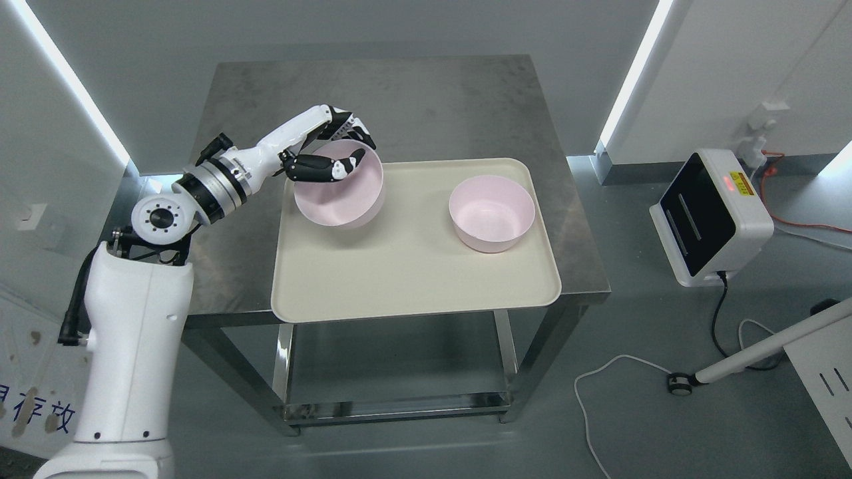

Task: Stack pink IKEA bowls on left shelf middle
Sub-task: 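Lift the pink bowl off the tray with the left hand, then carry the bowl over the other pink bowl and lower it inside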

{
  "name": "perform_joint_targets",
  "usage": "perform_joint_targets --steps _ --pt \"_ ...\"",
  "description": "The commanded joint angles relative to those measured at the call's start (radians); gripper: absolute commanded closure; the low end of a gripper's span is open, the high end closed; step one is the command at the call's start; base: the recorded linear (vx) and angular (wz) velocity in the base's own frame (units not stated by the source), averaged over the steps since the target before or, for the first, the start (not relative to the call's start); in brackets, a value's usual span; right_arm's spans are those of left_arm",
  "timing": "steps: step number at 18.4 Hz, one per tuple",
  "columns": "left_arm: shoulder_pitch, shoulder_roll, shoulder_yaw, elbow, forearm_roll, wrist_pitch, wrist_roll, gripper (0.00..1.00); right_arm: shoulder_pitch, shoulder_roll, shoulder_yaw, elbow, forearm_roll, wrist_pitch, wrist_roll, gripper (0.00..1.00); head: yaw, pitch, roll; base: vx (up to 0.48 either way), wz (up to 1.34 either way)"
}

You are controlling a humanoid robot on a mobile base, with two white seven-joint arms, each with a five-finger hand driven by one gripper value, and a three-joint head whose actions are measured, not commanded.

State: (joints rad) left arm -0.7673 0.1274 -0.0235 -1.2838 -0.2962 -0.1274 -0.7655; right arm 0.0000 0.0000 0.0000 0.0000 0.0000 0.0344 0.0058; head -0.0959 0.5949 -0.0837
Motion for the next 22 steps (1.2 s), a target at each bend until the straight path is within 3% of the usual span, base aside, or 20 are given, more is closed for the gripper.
perform_joint_targets --steps 1,6,11,22 --pt "-0.098 -0.11 -0.263 -0.022 -0.009 0.08 0.017 0.99 0.029 -0.017 -0.011 -0.034 0.0 0.001 0.0 0.0 0.0 0.0 0.0 0.0 0.0" --pt "-0.165 -0.11 -0.58 0.073 -0.006 0.104 0.243 0.99 0.029 -0.017 -0.011 -0.034 0.0 -0.001 0.0 0.0 0.0 0.0 0.0 0.0 0.0" --pt "-0.213 -0.11 -0.688 0.095 0.051 0.13 0.291 0.99 0.029 -0.017 -0.011 -0.034 0.0 0.001 0.0 0.0 0.0 0.0 0.0 0.0 0.0" --pt "-0.296 -0.11 -0.691 0.236 0.046 0.126 0.293 0.97 0.029 -0.017 -0.011 -0.034 0.0 -0.001 0.0 0.0 0.0 0.0 0.0 0.0 0.0"
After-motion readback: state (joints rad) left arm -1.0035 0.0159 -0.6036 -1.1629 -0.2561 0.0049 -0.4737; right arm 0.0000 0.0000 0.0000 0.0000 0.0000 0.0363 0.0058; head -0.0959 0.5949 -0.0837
